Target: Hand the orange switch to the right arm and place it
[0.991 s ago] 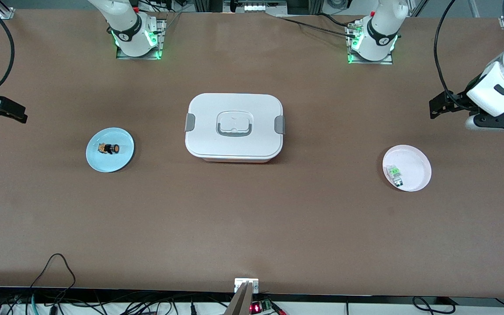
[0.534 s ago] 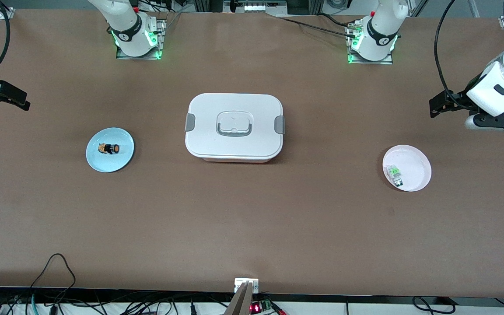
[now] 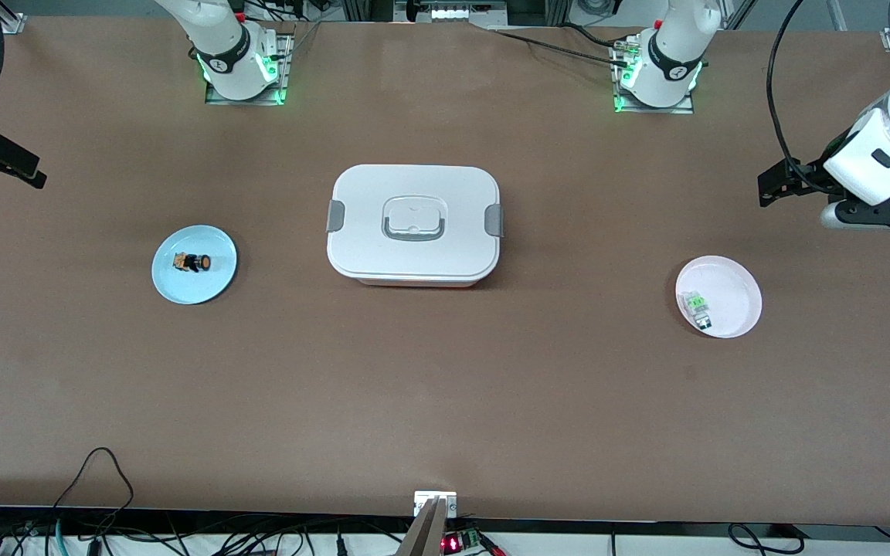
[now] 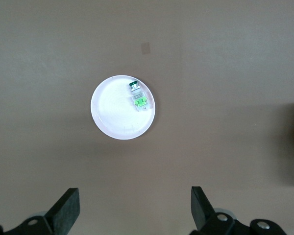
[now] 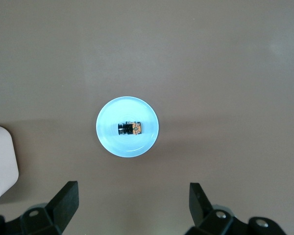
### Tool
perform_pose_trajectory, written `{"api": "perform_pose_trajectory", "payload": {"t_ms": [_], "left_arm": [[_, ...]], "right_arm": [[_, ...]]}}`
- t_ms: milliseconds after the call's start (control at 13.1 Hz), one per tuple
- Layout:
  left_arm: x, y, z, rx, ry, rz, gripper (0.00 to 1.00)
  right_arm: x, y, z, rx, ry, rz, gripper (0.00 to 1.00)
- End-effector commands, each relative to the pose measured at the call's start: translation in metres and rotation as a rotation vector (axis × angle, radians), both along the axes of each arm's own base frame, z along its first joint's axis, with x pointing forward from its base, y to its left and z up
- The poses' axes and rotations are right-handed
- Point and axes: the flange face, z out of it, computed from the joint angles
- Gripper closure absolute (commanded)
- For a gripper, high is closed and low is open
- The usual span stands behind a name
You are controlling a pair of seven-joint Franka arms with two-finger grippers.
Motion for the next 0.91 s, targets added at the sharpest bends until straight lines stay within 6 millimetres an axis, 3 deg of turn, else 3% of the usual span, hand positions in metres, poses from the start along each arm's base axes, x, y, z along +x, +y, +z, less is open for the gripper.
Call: {"api": "perform_pose_trajectory", "payload": {"t_ms": [0,839], "left_arm": [[-0.0007,0.0016,0.0075,-0.024,0.003,-0.003,0.0],[-0.0007,0.0016,0.0064,-0.023,0.008,-0.003,0.0]], "right_arm": [[0.0011,0.0069,0.0052,0.009,-0.008,0.025,0.0],[0.0028,0.0061,0.0064,0.016,-0.013,0.034,0.0]]}}
